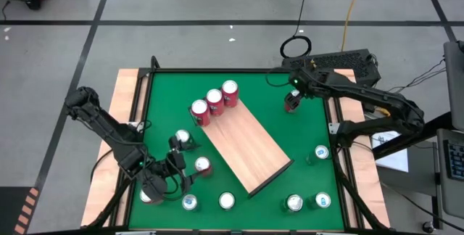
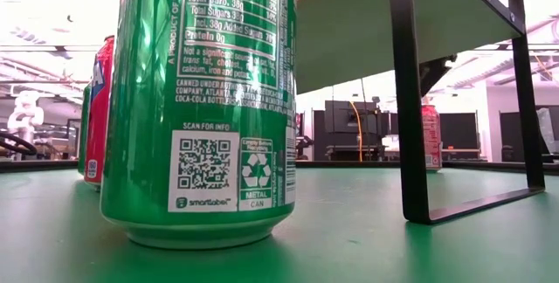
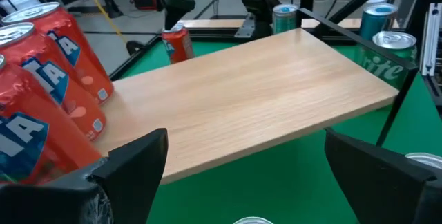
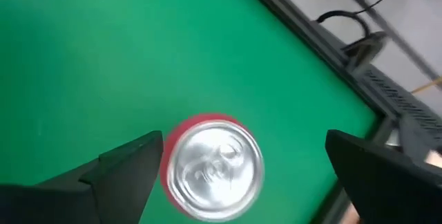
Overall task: Place canned beverage on shelf
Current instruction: Put the red soda can on the shelf
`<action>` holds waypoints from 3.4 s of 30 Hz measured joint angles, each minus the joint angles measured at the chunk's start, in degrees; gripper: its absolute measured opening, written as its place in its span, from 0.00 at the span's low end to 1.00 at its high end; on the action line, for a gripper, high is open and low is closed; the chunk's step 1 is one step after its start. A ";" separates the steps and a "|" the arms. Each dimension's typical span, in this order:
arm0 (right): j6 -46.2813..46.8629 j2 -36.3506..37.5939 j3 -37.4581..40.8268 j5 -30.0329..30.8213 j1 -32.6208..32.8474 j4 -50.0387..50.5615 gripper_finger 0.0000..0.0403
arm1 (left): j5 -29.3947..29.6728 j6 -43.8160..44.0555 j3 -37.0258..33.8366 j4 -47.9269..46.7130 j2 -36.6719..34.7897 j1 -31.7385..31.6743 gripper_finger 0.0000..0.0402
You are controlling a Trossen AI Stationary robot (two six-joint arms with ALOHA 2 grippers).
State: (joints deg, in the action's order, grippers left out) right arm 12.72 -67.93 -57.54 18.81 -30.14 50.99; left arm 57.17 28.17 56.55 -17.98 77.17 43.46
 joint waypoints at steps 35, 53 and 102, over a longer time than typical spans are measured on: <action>-0.87 -10.85 0.04 -10.43 -2.80 3.48 0.75 | -0.07 0.04 0.00 -0.52 -0.02 -0.45 0.96; -9.13 5.85 -15.26 -13.05 8.55 7.38 0.75 | 0.93 -3.05 0.02 7.21 0.37 -10.96 0.96; -25.62 -11.09 -22.64 -12.64 41.91 -18.08 0.76 | -15.13 -30.06 0.11 46.87 15.40 -19.50 0.96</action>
State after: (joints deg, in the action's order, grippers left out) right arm -12.90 -79.02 -80.18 6.17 11.77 32.91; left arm 42.04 -1.89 56.66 28.89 92.56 23.97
